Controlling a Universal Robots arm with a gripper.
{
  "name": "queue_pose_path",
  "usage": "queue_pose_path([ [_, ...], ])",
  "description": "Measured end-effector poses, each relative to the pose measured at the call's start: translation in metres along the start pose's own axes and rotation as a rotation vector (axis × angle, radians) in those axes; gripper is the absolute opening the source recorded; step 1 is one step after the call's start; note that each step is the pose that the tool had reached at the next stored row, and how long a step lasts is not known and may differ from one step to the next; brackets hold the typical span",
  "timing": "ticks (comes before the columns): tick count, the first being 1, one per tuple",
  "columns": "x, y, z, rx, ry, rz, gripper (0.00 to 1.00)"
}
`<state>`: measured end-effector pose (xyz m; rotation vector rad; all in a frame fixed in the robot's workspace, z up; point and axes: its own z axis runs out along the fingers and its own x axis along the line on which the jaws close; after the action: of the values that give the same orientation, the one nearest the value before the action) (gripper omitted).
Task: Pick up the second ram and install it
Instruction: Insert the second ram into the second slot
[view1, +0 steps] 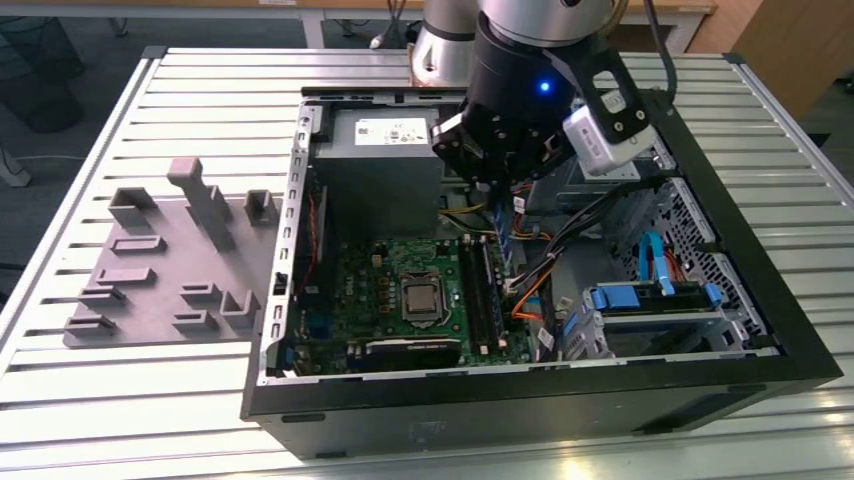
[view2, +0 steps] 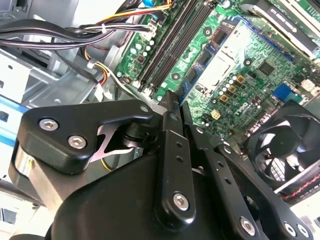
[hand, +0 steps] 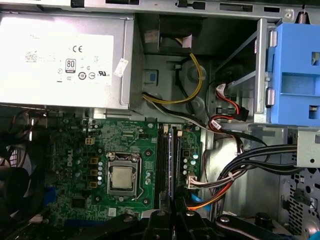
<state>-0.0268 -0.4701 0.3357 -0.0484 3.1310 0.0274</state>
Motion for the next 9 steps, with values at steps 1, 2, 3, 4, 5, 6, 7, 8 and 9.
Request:
queue_pose_path([
  [1,0.0000,0.0000,0.0018,0.0000,0.0000,0.000,0.14],
  [2,0.0000,-0.0001,0.0038,0.0000,0.0000,0.000,0.14],
  [3,0.0000,-0.0001,0.0054,-0.0001,0.0000,0.001,0.14],
  [4,0.0000,-0.0001,0.0071,-0.0001,0.0000,0.001,0.14],
  [5,0.0001,-0.0001,0.0085,-0.0001,0.0000,0.001,0.14],
  [6,0.0001,-0.0002,0.0096,0.0000,0.0001,0.001,0.14],
  [7,0.0001,-0.0002,0.0109,-0.0001,0.0001,0.001,0.14],
  [8,0.0001,-0.0002,0.0122,0.0000,0.0001,0.001,0.14],
  [9,0.0001,-0.0002,0.0136,-0.0001,0.0001,0.001,0.14],
])
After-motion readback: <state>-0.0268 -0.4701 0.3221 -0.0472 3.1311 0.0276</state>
